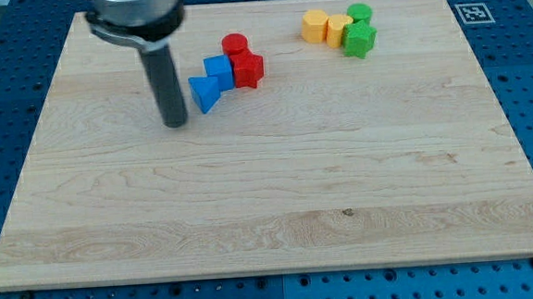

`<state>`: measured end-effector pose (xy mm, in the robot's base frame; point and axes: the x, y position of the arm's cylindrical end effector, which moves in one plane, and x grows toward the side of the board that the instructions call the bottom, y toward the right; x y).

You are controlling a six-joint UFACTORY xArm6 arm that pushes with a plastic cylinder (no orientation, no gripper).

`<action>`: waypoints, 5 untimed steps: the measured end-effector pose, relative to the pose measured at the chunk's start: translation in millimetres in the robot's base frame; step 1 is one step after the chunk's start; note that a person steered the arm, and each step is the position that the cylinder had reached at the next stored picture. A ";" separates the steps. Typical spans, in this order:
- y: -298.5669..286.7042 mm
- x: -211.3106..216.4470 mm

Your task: Place the red star to the center of the board

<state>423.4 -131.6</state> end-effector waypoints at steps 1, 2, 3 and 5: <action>-2.9 -21.8; 14.8 -75.5; 54.8 -122.2; 102.9 -157.2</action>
<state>266.3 -28.7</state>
